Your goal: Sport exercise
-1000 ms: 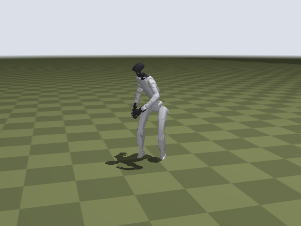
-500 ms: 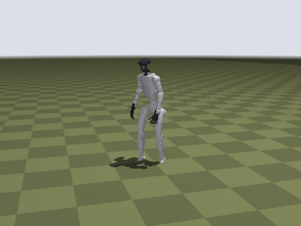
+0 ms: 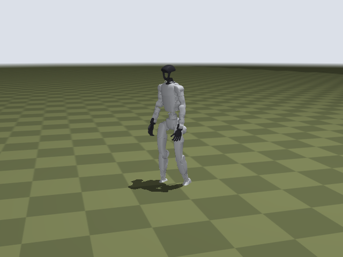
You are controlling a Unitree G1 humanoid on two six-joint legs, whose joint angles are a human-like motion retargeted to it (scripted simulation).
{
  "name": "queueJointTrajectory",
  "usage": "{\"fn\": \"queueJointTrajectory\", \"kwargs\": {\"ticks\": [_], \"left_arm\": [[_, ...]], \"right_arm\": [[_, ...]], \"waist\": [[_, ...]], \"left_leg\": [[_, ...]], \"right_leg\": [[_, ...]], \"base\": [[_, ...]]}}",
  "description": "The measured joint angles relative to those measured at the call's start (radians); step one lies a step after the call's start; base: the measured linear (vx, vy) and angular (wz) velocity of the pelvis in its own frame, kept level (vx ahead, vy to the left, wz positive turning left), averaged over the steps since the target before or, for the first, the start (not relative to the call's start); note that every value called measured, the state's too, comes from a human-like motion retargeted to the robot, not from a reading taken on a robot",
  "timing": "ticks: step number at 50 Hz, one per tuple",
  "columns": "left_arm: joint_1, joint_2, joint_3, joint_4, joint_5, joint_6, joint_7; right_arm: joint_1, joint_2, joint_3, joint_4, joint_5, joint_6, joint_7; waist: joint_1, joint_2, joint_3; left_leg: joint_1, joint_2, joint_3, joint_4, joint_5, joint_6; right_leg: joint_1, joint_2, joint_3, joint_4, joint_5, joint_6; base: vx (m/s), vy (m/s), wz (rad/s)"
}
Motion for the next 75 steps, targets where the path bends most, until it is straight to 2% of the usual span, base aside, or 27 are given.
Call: {"fn": "queueJointTrajectory", "kwargs": {"ticks": [18,75], "left_arm": [[0.045,-0.008,-0.033,0.034,-0.007,-0.004,0.035],[0.140,-0.032,0.001,0.094,0.009,-0.018,0.155]], "right_arm": [[-0.013,0.018,0.004,0.012,0.022,0.006,-0.011],[-0.062,0.062,0.026,-0.026,-0.075,0.015,-0.048]], "waist": [[0.013,-0.017,0.043],[0.024,-0.021,0.085]], "left_leg": [[0.098,0.008,0.044,0.021,-0.003,0.011],[0.152,0.085,0.134,0.150,0.047,0.022]], "right_leg": [[0.108,0.013,0.040,-0.084,0.014,0.000],[0.147,0.105,0.134,-0.092,0.025,0.000]], "base": [[0.03,-0.01,-0.27],[0.01,-0.01,-0.17]]}}
